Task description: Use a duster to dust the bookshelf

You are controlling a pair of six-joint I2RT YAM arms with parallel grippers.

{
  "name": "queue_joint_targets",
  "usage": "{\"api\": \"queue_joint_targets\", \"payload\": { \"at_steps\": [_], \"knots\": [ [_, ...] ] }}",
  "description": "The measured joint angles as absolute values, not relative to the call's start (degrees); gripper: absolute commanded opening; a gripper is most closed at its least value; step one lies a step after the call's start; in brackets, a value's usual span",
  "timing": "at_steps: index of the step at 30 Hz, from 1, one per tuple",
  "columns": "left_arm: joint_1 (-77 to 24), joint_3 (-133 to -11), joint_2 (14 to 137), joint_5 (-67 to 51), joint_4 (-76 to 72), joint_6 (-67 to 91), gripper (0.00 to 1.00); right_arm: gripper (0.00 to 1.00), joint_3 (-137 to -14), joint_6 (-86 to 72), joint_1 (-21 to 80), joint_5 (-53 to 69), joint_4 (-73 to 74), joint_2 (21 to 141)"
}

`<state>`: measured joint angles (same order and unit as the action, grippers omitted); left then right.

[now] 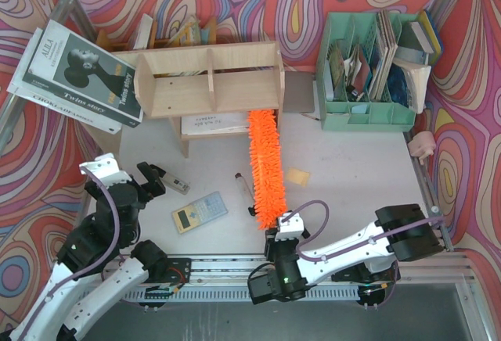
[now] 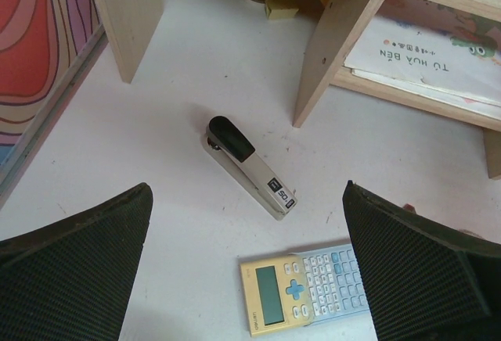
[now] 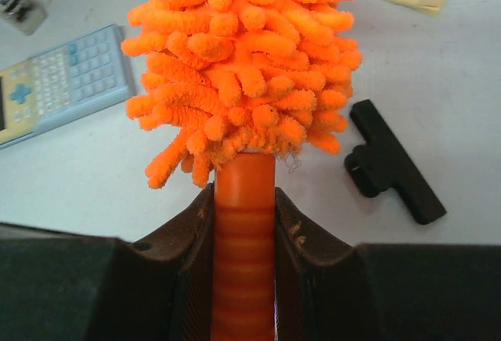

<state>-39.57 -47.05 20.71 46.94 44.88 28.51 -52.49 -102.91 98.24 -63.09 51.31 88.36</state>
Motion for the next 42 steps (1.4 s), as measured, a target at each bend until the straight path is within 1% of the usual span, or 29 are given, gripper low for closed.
{"api": "queue_joint_targets", "payload": {
  "at_steps": [2,5,7,12,17,21,26,28,37,40,42],
  "knots": [
    [-39.6,-47.0,21.1,46.9,44.9,28.5,0.98,0.00,-53.6,-106.6,98.2,-63.2,55.9,90.1],
    [-39.6,-47.0,21.6,46.8,44.9,28.5,0.98,0.00,-55.1,-103.7,98.2,-63.8,54.7,91.0],
    [-39.6,-47.0,21.6,46.8,44.9,28.5,0.98,0.00,-54.2,-95.8,98.2,-63.9,47.9,90.0],
    [-39.6,-47.0,21.8,46.8,44.9,28.5,0.98,0.00,-43.3,-67.0,98.0,-60.0,18.4,82.2],
    [-39.6,-47.0,21.9,46.8,44.9,28.5,0.98,0.00,-43.4,-50.6,97.0,-56.2,3.1,83.8],
    [-39.6,-47.0,21.9,46.8,44.9,28.5,0.98,0.00,-43.5,-46.1,96.6,-55.4,-2.3,85.4],
    [-39.6,-47.0,21.9,46.8,44.9,28.5,0.98,0.00,-43.8,-48.5,96.4,-56.9,-0.3,85.5],
    [-39.6,-47.0,21.9,46.8,44.9,28.5,0.98,0.00,-44.9,-53.4,96.5,-58.1,4.8,85.5],
    [-39.6,-47.0,21.9,46.8,44.9,28.5,0.98,0.00,-48.6,-85.7,96.8,-62.1,34.0,84.6],
    [-39.6,-47.0,21.9,46.8,44.9,28.5,0.98,0.00,-49.9,-91.5,96.8,-62.3,39.6,85.5],
    [-39.6,-47.0,21.9,46.8,44.9,28.5,0.98,0.00,-49.9,-90.7,96.8,-62.6,39.2,85.5]
  ]
}}
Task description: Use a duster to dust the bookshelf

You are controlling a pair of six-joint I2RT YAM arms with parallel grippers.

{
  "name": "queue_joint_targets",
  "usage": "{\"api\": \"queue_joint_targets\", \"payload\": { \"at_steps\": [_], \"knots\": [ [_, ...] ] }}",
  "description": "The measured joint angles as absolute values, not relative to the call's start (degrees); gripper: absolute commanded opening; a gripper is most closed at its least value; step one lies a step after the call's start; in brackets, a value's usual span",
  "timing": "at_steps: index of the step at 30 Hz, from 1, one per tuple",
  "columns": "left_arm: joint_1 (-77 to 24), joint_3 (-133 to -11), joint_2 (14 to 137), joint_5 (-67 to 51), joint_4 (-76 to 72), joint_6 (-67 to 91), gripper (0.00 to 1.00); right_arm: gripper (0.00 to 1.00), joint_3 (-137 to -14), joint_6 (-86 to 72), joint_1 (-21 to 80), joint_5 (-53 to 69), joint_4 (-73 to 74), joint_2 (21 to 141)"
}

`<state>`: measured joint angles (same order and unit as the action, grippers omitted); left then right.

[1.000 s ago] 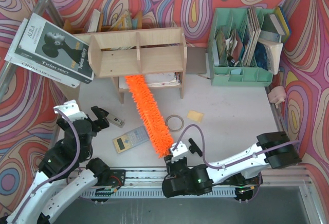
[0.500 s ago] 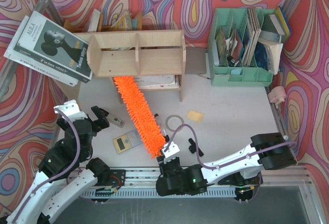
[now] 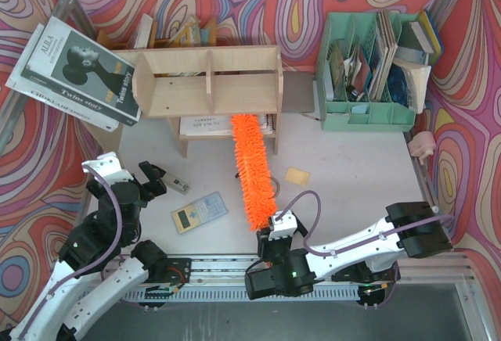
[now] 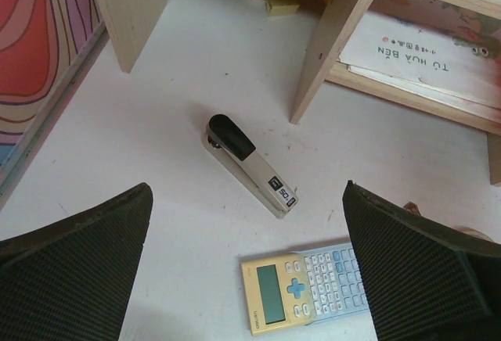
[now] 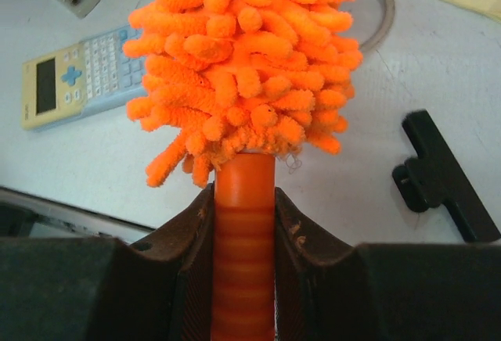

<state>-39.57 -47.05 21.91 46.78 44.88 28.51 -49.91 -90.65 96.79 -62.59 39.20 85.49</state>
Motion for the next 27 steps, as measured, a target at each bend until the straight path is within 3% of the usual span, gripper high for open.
{"api": "queue_joint_targets", "payload": {
  "at_steps": [6,15,21,27],
  "knots": [
    [-39.6,-47.0,21.9,46.7,44.9,28.5,0.98,0.00,-41.7,-67.6,96.8,-60.2,15.7,80.2],
    [-39.6,-47.0,21.9,46.8,44.9,28.5,0.98,0.00,-45.0,-49.0,96.7,-56.5,0.1,85.4],
    [-39.6,-47.0,21.9,46.8,44.9,28.5,0.98,0.00,-44.9,-54.6,96.8,-58.3,4.5,84.5],
    [-39.6,-47.0,21.9,46.7,44.9,28.5,0.98,0.00,-46.4,-79.4,97.5,-62.8,26.2,82.9]
  ]
}}
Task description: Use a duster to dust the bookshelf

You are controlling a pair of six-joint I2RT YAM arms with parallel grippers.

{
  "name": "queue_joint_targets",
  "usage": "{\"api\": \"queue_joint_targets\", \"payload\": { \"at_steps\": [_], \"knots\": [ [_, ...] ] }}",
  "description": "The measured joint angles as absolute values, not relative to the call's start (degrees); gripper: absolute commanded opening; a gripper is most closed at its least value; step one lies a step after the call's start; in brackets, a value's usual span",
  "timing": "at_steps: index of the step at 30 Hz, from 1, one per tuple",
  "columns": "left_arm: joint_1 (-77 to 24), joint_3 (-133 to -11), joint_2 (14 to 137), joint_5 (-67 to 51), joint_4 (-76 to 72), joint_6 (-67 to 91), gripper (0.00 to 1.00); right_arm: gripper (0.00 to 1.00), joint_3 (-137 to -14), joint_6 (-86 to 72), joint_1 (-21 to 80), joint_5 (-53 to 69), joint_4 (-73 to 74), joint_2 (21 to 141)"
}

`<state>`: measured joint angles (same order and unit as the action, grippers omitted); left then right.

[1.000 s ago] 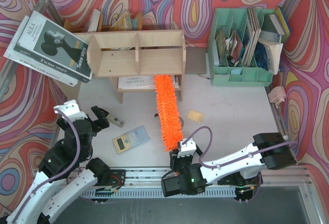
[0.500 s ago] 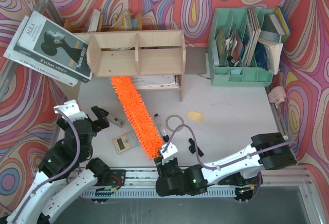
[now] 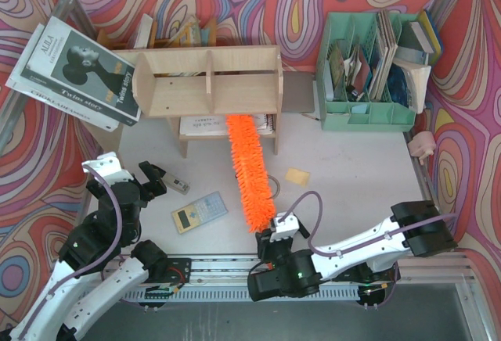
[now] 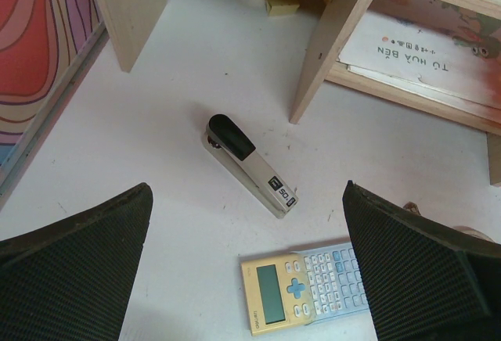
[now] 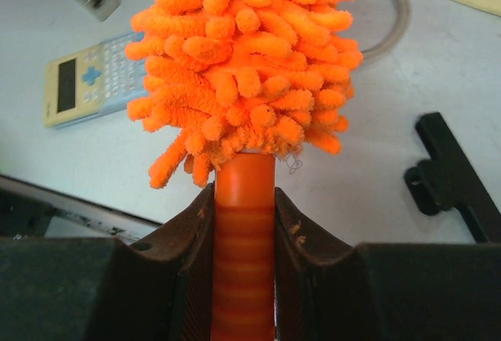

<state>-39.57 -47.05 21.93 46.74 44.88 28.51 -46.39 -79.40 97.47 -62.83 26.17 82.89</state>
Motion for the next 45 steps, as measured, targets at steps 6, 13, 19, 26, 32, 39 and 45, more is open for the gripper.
{"api": "queue_joint_targets", "payload": {
  "at_steps": [6,13,19,26,32,39,45],
  "knots": [
    [-39.6,-47.0,22.0,46.7,44.9,28.5,0.98,0.00,-50.0,-104.7,98.6,-64.6,49.6,85.1],
    [-39.6,-47.0,22.4,46.5,44.9,28.5,0.98,0.00,-52.7,-115.3,100.5,-65.1,70.9,91.8],
    [-39.6,-47.0,22.7,46.5,44.9,28.5,0.98,0.00,-52.5,-116.9,100.6,-64.7,70.7,90.1],
    [-39.6,-47.0,23.0,46.3,44.9,28.5,0.98,0.00,-43.6,-104.1,98.1,-59.4,46.2,78.9],
    [-39.6,-47.0,22.9,46.3,44.9,28.5,0.98,0.00,-44.0,-99.8,96.3,-56.9,40.4,79.4],
    [-39.6,-47.0,23.0,46.3,44.9,28.5,0.98,0.00,-55.9,-104.6,98.0,-59.6,50.8,85.5],
    [-39.6,-47.0,23.2,46.3,44.9,28.5,0.98,0.00,-60.9,-102.5,98.9,-61.6,53.8,86.6]
  ]
}}
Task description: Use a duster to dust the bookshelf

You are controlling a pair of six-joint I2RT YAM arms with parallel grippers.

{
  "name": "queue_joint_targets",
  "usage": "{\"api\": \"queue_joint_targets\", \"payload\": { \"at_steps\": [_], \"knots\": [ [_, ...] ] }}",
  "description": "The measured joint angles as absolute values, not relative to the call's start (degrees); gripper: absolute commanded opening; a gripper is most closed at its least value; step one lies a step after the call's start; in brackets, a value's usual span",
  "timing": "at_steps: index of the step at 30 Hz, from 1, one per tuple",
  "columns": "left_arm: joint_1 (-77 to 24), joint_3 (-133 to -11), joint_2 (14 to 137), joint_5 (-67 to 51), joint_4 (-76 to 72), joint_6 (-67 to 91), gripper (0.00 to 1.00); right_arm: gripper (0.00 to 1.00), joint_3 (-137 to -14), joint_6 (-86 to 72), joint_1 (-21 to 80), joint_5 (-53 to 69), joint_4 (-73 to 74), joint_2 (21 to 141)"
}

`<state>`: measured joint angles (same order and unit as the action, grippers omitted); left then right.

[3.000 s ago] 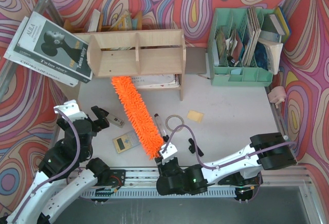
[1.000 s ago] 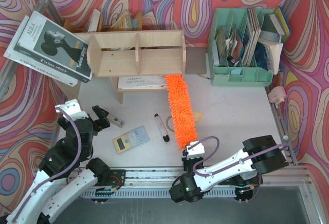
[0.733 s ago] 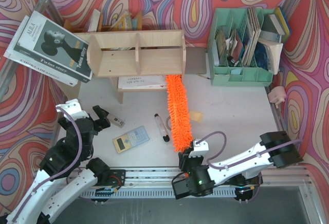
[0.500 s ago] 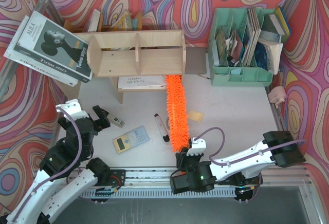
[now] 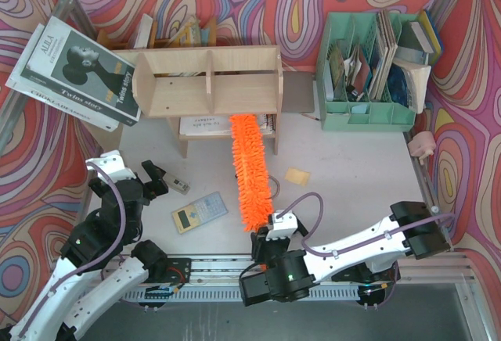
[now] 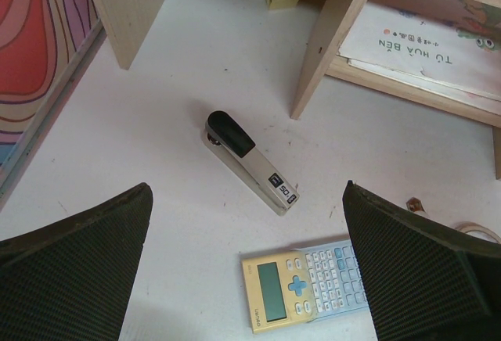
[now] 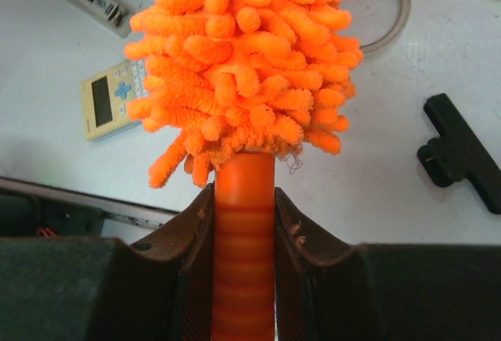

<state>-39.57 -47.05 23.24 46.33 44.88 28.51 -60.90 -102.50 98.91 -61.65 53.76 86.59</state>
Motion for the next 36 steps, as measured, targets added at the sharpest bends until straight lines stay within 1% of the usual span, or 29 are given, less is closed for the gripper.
{"api": "queue_joint_targets", "payload": {
  "at_steps": [4,10,16,19,21,27,30,33,36],
  "knots": [
    [-39.6,-47.0,23.2,46.3,44.9,28.5,0.98,0.00,-57.1,-89.6,98.4,-60.4,41.2,85.5],
    [-39.6,-47.0,23.2,46.3,44.9,28.5,0.98,0.00,-55.4,-75.9,95.0,-55.4,28.8,84.6],
    [-39.6,-47.0,23.2,46.3,44.9,28.5,0.98,0.00,-59.1,-66.7,94.2,-51.9,23.4,87.4],
    [-39.6,-47.0,23.2,46.3,44.9,28.5,0.98,0.00,-59.5,-66.7,94.1,-51.6,24.2,87.3],
    [-39.6,-47.0,23.2,46.3,44.9,28.5,0.98,0.00,-59.5,-69.6,93.8,-51.8,27.0,87.1],
    [-39.6,-47.0,23.2,46.3,44.9,28.5,0.98,0.00,-60.8,-84.3,91.9,-52.6,43.4,85.0],
    [-39.6,-47.0,23.2,46.3,44.9,28.5,0.98,0.00,-61.4,-88.4,91.0,-52.8,48.4,84.6],
    [-39.6,-47.0,23.2,46.3,44.9,28.5,0.98,0.00,-61.5,-87.7,90.2,-52.6,48.7,84.5],
    [-39.6,-47.0,23.2,46.3,44.9,28.5,0.98,0.00,-61.6,-81.5,89.3,-51.4,44.0,84.6]
  ]
}}
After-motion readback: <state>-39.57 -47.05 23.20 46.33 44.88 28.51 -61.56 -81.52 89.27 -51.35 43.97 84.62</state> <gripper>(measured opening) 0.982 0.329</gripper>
